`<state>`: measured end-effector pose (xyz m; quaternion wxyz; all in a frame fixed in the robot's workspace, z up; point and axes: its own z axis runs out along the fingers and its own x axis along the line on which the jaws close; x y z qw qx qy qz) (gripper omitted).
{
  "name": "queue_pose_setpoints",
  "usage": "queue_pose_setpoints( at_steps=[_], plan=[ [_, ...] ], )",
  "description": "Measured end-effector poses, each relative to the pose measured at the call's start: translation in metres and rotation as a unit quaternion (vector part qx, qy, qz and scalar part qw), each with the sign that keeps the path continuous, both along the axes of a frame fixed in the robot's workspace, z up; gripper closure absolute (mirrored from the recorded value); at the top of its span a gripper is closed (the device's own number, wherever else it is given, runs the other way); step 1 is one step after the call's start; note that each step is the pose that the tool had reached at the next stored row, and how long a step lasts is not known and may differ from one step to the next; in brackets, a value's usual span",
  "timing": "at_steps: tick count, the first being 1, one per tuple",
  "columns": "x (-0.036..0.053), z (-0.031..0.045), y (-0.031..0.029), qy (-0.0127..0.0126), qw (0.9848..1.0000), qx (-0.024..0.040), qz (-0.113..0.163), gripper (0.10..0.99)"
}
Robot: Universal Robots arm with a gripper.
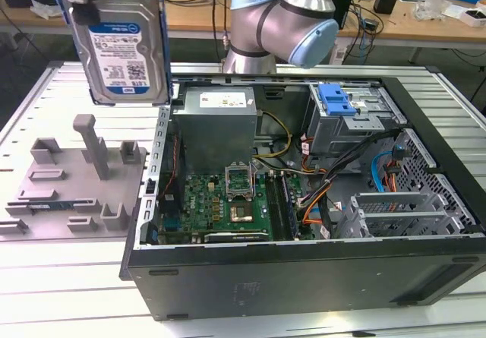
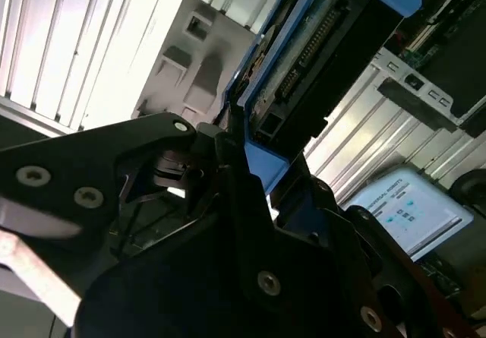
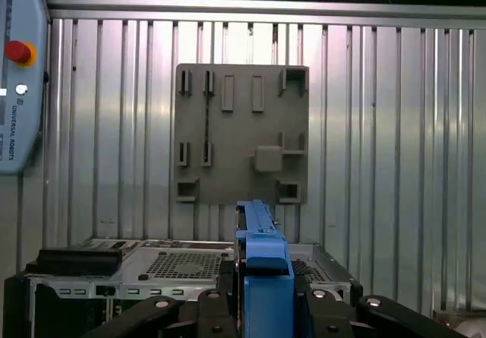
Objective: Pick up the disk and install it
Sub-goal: 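Pick up the disk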
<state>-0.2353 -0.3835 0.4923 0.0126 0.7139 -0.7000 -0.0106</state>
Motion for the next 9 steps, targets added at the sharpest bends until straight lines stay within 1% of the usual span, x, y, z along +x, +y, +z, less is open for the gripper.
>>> queue_pose_setpoints(
  at_steps=[1, 2, 3, 6, 7, 8, 9],
  plan=[
    [0.0116, 0.0000, -0.0053, 0.0026, 1.0000, -0.0001, 0.000, 0.718],
    [0.0190, 0.0000, -0.0085, 0.0046, 1.0000, -0.0002, 0.000, 0.718],
    [0.0302, 0.0000, -0.0133, 0.0073, 1.0000, -0.0004, 0.000, 0.718],
    [0.0451, 0.0000, -0.0197, 0.0104, 0.9999, -0.0004, 0.000, 0.718],
    [0.0487, 0.0000, -0.0213, 0.0112, 0.9999, -0.0005, 0.000, 0.718],
    [0.0572, 0.0001, -0.0248, 0.0129, 0.9999, -0.0005, 0.000, 0.718],
    [0.0624, 0.0001, -0.0270, 0.0139, 0.9999, -0.0005, 0.000, 0.718]
  ],
)
